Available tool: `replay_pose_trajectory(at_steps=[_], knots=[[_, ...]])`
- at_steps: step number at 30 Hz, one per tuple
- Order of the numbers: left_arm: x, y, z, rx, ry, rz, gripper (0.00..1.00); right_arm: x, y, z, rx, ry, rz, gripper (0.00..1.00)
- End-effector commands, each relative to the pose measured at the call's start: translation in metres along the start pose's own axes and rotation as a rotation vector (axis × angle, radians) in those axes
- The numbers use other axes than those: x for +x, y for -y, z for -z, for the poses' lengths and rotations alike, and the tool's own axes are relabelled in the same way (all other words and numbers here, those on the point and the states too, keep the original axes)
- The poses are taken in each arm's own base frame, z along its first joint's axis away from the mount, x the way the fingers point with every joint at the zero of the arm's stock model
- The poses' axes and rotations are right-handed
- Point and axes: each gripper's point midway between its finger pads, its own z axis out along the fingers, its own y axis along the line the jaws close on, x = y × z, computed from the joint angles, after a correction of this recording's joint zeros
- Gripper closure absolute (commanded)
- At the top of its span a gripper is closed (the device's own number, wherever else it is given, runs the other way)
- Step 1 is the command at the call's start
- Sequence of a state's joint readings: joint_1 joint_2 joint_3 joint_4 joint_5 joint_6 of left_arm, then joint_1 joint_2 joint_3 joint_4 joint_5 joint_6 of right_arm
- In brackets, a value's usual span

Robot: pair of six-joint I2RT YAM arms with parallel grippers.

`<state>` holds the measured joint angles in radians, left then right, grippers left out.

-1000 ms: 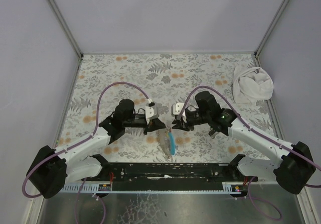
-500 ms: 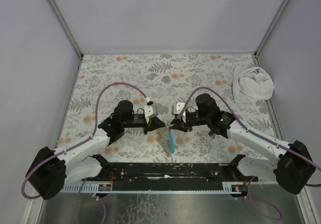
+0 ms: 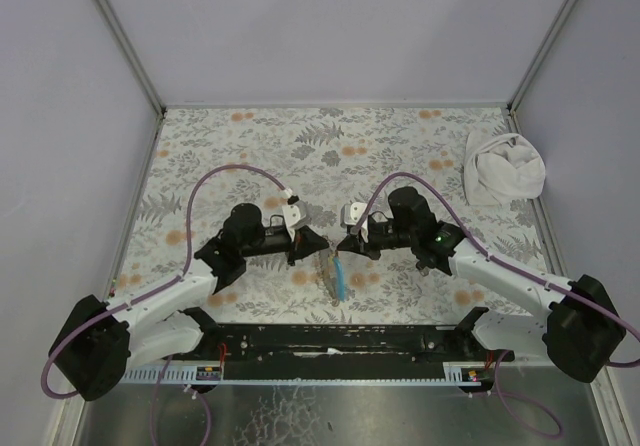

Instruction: Put the keys on the keyring

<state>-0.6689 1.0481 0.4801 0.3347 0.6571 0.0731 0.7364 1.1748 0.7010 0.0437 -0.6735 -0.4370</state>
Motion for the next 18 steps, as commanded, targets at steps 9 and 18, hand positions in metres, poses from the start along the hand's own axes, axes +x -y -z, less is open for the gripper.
replay_pose_trajectory(at_steps=[9, 18], knots=[[-0.042, -0.011, 0.005, -0.117, 0.265, 0.079, 1.0, -0.016, 0.008, -0.006, 0.02, 0.064, 0.059, 1.0], [-0.05, -0.014, 0.012, -0.17, 0.414, 0.162, 1.0, -0.02, 0.003, -0.011, -0.006, 0.078, 0.065, 1.0]])
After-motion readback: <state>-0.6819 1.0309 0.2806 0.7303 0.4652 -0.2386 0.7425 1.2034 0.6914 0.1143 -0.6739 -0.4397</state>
